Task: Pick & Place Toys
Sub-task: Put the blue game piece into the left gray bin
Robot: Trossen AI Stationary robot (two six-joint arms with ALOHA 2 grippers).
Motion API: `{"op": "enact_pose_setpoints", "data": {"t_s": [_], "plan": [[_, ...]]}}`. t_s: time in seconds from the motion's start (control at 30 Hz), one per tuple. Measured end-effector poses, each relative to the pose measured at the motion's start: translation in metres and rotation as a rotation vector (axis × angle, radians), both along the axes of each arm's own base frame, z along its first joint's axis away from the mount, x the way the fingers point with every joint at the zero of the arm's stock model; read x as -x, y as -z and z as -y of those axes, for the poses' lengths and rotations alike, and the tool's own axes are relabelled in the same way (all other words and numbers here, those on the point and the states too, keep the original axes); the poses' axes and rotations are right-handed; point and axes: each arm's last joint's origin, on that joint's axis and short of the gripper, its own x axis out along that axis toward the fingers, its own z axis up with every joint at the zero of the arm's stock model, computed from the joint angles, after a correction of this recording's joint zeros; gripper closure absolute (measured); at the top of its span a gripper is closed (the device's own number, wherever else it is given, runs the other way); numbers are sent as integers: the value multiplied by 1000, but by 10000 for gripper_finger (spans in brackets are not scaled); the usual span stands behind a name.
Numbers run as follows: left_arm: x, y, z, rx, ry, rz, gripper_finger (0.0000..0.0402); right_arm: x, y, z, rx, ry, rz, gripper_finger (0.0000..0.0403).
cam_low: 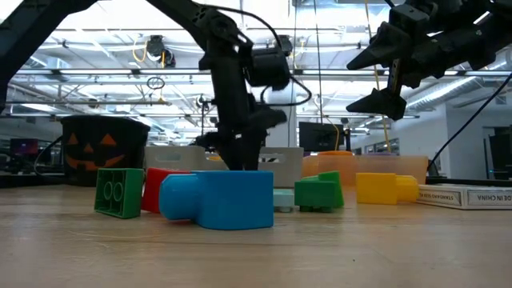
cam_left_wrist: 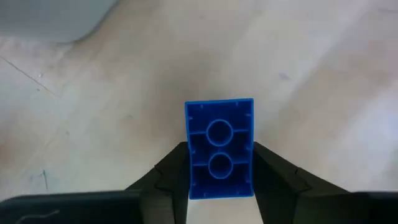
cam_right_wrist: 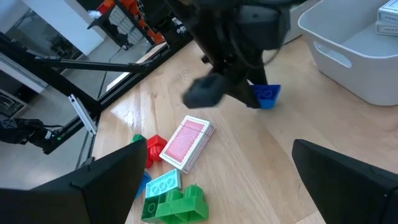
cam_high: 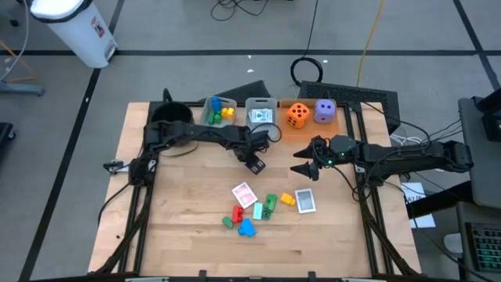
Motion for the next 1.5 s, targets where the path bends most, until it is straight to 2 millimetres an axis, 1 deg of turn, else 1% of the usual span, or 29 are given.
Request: {"op": "enact_pose_setpoints", "data": {"t_s": [0.1,0.2,0.27,0.33,0.43,0.5,0.57,0.67,0.77,0.83,0.93,1.03,1.1,1.17,1.27,1.33,1.5], "plan": [[1,-21,3,43,49,59,269,0,-1,0,-4,-1,6,9],[8,-53,6,71,83,151,269,0,-3,0,-22,2,23,9],[15,-81,6,77,94,245,269,1,-6,-1,-32,-15,46,9],[26,-117,4,50,107,382,269,2,-10,-1,-46,-15,82,9],[46,-173,2,-40,125,623,269,3,-18,-1,-58,-11,161,9],[59,-206,0,-104,134,786,269,2,-25,-1,-56,-10,228,9],[72,-233,0,-155,132,929,269,2,-31,-1,-47,-11,291,9],[87,-259,-1,-185,138,1076,269,-1,-42,-1,-5,1,328,9],[90,-268,-1,-90,178,1151,269,-6,-57,0,83,-10,301,9],[89,-266,-1,19,210,1150,269,-10,-69,1,150,-24,265,9],[82,-258,2,180,288,1127,269,-17,-89,2,256,-55,224,9],[72,-247,4,376,386,1091,269,-22,-108,2,348,-94,227,9],[65,-240,7,509,420,1055,268,-25,-119,1,400,-114,233,9],[59,-234,9,601,435,1014,266,-27,-129,-2,447,-140,235,9],[49,-222,13,704,462,957,263,-32,-139,-8,513,-190,230,9],[42,-214,14,772,475,922,263,-36,-142,-14,533,-224,230,9],[21,-198,17,895,506,885,261,-49,-143,-28,544,-294,239,9]]}}
